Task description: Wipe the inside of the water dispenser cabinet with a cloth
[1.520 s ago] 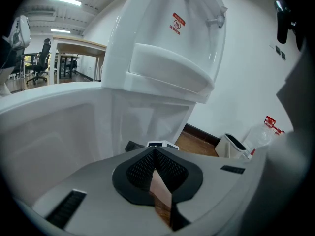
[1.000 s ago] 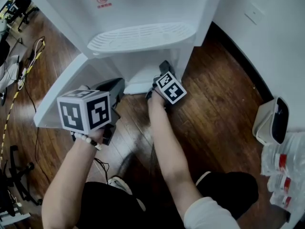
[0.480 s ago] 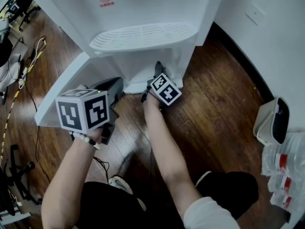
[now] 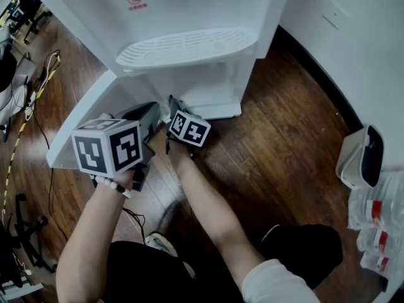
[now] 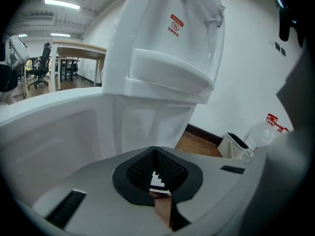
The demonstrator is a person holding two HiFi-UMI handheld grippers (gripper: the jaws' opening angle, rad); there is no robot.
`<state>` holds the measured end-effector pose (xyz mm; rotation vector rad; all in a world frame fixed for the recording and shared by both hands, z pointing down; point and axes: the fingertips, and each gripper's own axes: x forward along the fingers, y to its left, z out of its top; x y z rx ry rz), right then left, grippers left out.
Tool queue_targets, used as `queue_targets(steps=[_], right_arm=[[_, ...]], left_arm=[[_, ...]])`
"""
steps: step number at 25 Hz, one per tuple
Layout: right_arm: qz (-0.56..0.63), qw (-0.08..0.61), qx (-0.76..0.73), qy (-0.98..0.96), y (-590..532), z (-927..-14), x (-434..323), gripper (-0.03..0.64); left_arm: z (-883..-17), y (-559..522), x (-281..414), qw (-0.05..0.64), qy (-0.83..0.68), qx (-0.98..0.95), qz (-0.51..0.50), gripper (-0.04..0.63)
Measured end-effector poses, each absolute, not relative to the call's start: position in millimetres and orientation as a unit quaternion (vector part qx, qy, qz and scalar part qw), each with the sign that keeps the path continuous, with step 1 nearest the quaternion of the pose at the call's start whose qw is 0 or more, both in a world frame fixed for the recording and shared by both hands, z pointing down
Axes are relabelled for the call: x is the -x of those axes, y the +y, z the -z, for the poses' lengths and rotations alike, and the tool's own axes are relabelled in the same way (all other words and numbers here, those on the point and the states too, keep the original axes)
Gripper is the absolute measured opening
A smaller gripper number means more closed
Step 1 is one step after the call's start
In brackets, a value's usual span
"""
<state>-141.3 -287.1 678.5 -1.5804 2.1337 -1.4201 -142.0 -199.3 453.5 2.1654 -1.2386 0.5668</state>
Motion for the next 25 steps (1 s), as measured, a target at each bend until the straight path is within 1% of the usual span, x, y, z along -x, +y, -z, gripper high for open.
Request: queue_targets(steps=[4,12,17,23,25], right_arm=[[0.457,0.068,0.549,0.696,-286.8,-677.9,123.5,0.038],[0.435,0.106,0.639,0.625,-287.8,-683.5,14.3,0.038],[0.432,0.117,0.671,0.591,-281.3,-688.6,-35.5,0.038],[0.429,0.124,0.668,0.595,-277.5,-681.5,-40.3,0.038],[0.436,0.146,0.637,0.618,-281.5,-671.9,-27.1,0.04]], left_arm=[[-454.1,-197.4,140.6,0.277,-0.46,-0.813,-0.225,-0.011],[-458.4,-200.1,132.9,0.298,-0.451,-0.814,-0.212,-0.011],[-468.1,-202.3,125.1,0.302,-0.44,-0.816,-0.224,-0.011],[-485.5,-208.9,116.6,0.31,-0.431,-0.813,-0.24,-0.011],[-494.7,-212.0,115.2,0.308,-0.433,-0.809,-0.253,-0.011]])
